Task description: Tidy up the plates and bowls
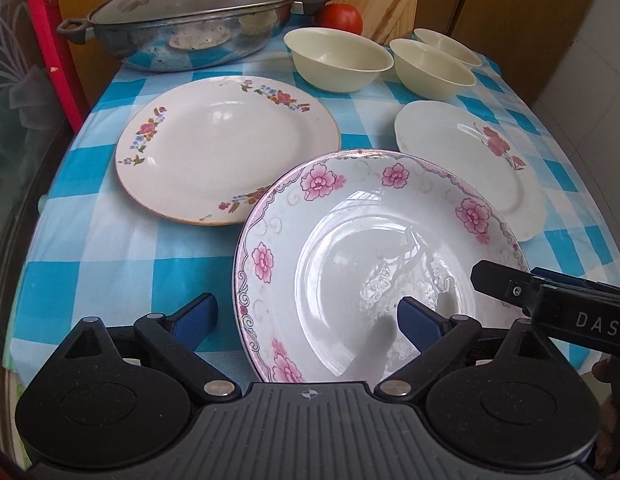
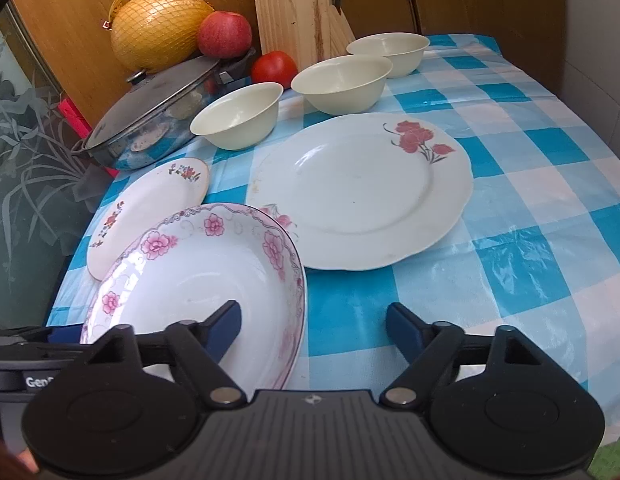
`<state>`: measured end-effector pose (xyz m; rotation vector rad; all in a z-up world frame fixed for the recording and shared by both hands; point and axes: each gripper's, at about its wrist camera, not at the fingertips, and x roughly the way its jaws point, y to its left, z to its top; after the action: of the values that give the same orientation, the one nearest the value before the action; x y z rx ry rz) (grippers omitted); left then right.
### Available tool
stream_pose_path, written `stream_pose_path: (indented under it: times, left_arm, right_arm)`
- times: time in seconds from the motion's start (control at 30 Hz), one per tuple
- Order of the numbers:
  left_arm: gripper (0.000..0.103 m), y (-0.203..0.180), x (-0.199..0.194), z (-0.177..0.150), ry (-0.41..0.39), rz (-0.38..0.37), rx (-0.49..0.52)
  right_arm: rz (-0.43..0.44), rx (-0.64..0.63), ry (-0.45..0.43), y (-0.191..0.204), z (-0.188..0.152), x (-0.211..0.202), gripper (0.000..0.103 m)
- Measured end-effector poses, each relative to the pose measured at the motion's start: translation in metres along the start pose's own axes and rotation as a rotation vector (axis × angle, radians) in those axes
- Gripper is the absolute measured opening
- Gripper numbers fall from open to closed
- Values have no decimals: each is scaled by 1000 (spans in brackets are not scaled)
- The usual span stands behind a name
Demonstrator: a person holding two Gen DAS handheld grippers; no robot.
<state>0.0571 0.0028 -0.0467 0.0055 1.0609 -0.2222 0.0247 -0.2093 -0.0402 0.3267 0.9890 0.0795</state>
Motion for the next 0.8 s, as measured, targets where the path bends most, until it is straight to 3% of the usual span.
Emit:
stream_pose_path:
  times: [0.2,0.53,0.63,0.8]
  left_arm:
    - [90,-8,3,5,-4,-19,38]
    - [90,-7,5,7,-7,-28,28]
    - [91,-9,6,8,-4,-17,36]
    - [90,-7,3,6,-6,-44,32]
  right_arm:
    - [48,-4,25,1,6,3,48]
    - [106,-17,42,3,6,7,42]
    - [106,-34,46,6,8,8,33]
    - [71,-112,26,14,1,3,33]
